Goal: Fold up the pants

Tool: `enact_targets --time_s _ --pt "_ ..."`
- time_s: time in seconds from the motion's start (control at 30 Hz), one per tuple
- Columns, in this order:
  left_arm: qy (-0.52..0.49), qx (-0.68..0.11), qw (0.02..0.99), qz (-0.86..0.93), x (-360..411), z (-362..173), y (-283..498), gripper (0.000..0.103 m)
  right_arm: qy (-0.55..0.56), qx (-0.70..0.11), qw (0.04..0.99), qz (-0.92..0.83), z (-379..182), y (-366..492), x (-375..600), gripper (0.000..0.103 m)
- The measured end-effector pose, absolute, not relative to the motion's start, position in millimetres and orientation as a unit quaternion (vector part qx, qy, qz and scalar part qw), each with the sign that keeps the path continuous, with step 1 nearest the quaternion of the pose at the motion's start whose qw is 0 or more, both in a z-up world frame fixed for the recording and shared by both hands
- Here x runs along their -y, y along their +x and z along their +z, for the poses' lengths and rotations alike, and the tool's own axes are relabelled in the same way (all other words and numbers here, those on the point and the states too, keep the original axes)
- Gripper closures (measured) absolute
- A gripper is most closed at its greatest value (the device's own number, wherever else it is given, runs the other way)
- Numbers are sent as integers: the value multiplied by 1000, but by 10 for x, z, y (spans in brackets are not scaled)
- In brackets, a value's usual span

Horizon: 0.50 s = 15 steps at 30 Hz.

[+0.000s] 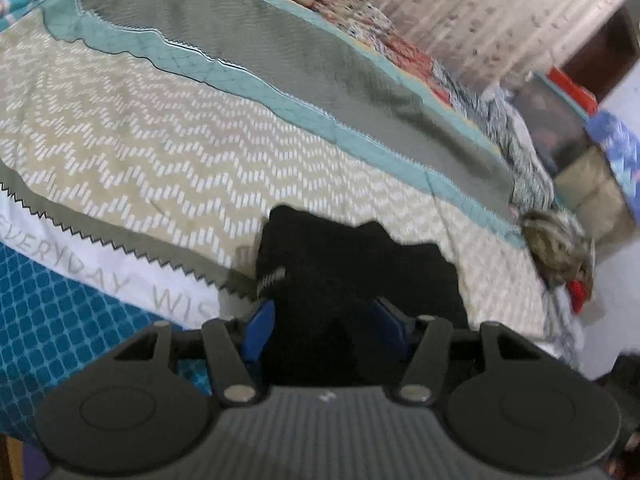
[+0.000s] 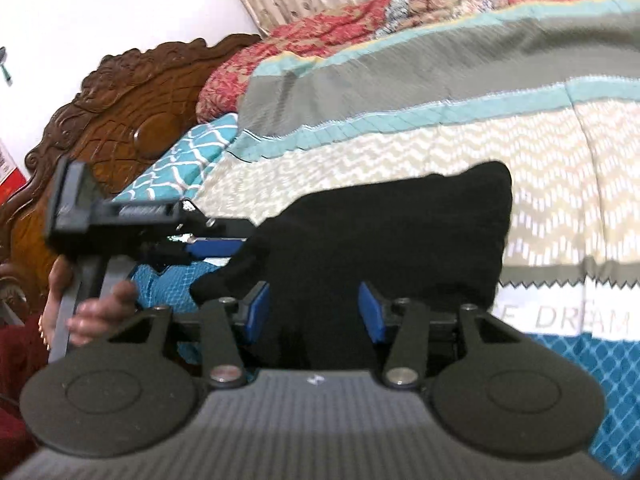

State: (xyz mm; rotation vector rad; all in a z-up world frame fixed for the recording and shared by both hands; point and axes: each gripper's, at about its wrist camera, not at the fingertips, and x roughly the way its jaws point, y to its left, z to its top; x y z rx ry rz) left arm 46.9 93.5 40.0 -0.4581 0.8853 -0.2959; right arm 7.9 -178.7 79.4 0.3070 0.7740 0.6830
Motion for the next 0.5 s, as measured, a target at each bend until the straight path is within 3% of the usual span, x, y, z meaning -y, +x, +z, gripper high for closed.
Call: enact_targets --time_s 0.2,0.27,0.3,0.43,0.5 --pt "-222 -453 856 -110 -959 169 386 39 135 -380 859 316 721 35 1747 54" --pt "-253 -459 843 -119 -1011 130 417 49 131 -374 866 304 727 29 1796 54" --pt "-271 -463 833 -137 -1008 105 431 74 127 -375 869 297 714 40 1805 54" --pt "-283 -443 833 -172 -872 231 532 84 126 -392 872 264 637 99 1862 54" --pt "-315 -422 822 -216 -847 266 534 84 139 -387 874 260 647 98 1919 54"
